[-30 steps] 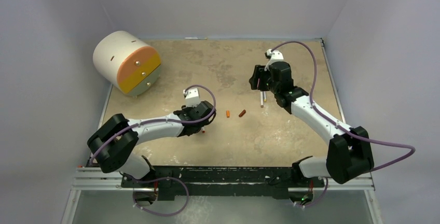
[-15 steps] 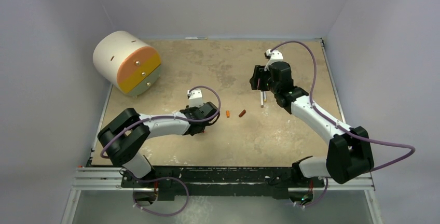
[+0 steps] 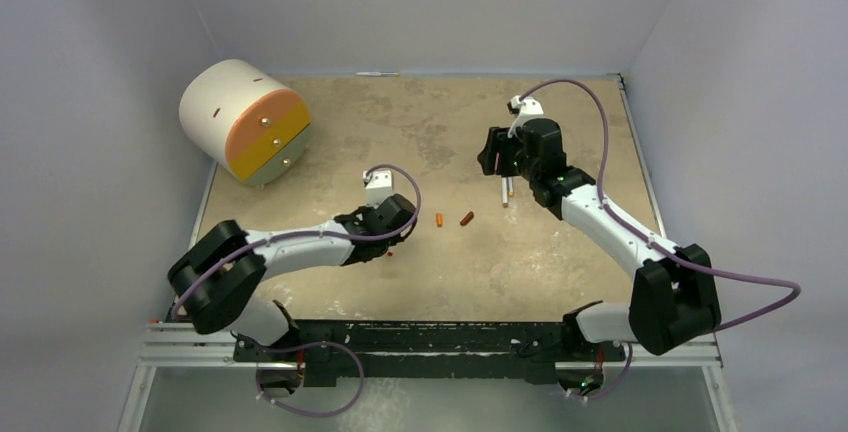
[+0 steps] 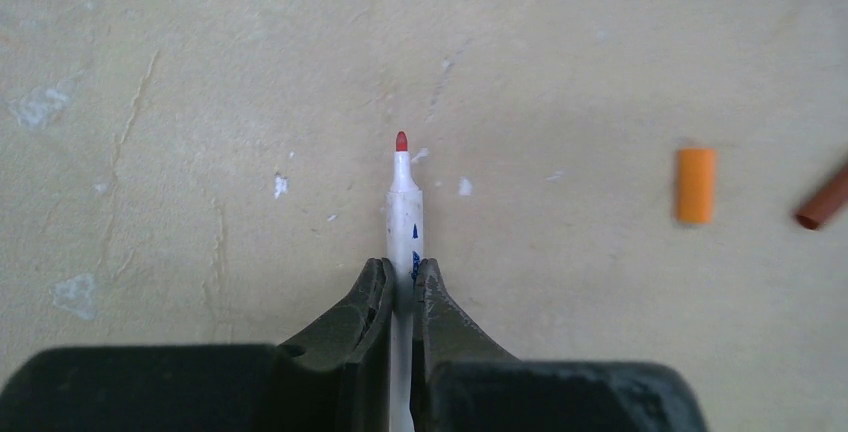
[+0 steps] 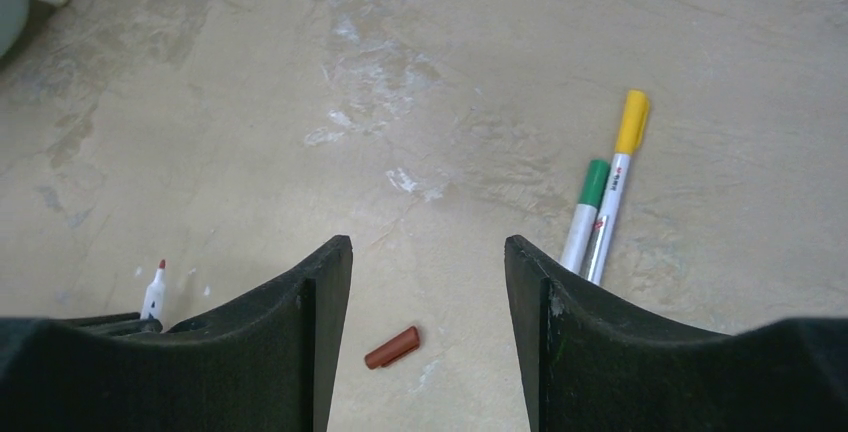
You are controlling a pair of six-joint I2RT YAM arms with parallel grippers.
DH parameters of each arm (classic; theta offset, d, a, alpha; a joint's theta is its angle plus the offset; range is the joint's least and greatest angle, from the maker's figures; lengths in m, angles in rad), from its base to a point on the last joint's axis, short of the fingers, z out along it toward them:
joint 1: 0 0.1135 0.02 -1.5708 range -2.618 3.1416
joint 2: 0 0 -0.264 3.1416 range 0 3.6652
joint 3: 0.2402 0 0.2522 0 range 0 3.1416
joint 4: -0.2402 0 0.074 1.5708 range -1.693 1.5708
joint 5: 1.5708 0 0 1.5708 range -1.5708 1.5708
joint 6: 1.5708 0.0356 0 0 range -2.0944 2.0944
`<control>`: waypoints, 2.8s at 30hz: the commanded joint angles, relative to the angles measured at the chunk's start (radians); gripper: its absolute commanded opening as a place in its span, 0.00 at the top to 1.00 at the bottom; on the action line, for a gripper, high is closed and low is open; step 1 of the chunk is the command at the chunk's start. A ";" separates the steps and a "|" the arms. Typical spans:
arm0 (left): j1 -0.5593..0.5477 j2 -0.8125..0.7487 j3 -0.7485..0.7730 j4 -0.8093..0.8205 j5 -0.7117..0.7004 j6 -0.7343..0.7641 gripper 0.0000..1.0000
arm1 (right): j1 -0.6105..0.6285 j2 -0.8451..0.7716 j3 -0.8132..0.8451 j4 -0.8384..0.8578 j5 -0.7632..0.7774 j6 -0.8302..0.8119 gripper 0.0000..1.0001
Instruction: Insert the pens into the pen caps
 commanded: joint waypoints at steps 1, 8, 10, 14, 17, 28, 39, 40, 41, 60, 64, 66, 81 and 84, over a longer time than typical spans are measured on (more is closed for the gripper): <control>-0.003 -0.221 -0.027 0.230 0.097 0.185 1.00 | -0.002 -0.066 0.020 0.048 -0.192 -0.005 0.39; -0.003 -0.414 -0.187 0.711 0.350 0.371 1.00 | 0.000 -0.170 -0.055 0.264 -0.453 0.158 0.38; -0.003 -0.402 -0.188 0.776 0.389 0.391 1.00 | 0.000 -0.201 -0.083 0.353 -0.508 0.238 0.38; -0.003 -0.345 -0.166 0.876 0.460 0.427 1.00 | 0.003 -0.220 -0.085 0.403 -0.546 0.301 0.39; -0.003 -0.276 -0.121 0.935 0.478 0.442 1.00 | 0.008 -0.214 -0.070 0.383 -0.542 0.299 0.39; -0.008 -0.145 0.013 1.056 0.461 0.468 1.00 | 0.018 -0.190 -0.075 0.308 -0.482 0.267 0.39; -0.014 -0.117 0.047 1.058 0.484 0.480 1.00 | 0.019 -0.155 -0.068 0.328 -0.516 0.269 0.56; -0.015 -0.114 0.048 1.058 0.482 0.481 1.00 | 0.019 -0.153 -0.068 0.330 -0.519 0.269 0.62; -0.015 -0.113 0.048 1.058 0.479 0.481 1.00 | 0.019 -0.152 -0.066 0.329 -0.519 0.268 0.67; -0.014 -0.067 0.082 1.010 0.713 0.413 0.80 | 0.019 -0.220 -0.085 0.419 -0.575 0.246 1.00; -0.014 -0.061 0.080 1.020 0.755 0.407 0.75 | 0.018 -0.232 -0.081 0.408 -0.573 0.240 1.00; -0.013 -0.059 0.080 1.020 0.764 0.404 0.73 | 0.019 -0.233 -0.083 0.413 -0.575 0.244 1.00; 0.171 -0.123 -0.065 1.102 0.728 0.292 1.00 | 0.019 -0.266 -0.120 0.362 -0.479 0.211 0.38; 0.317 -0.154 -0.165 1.202 0.765 0.219 1.00 | 0.021 -0.264 -0.157 0.345 -0.447 0.196 0.38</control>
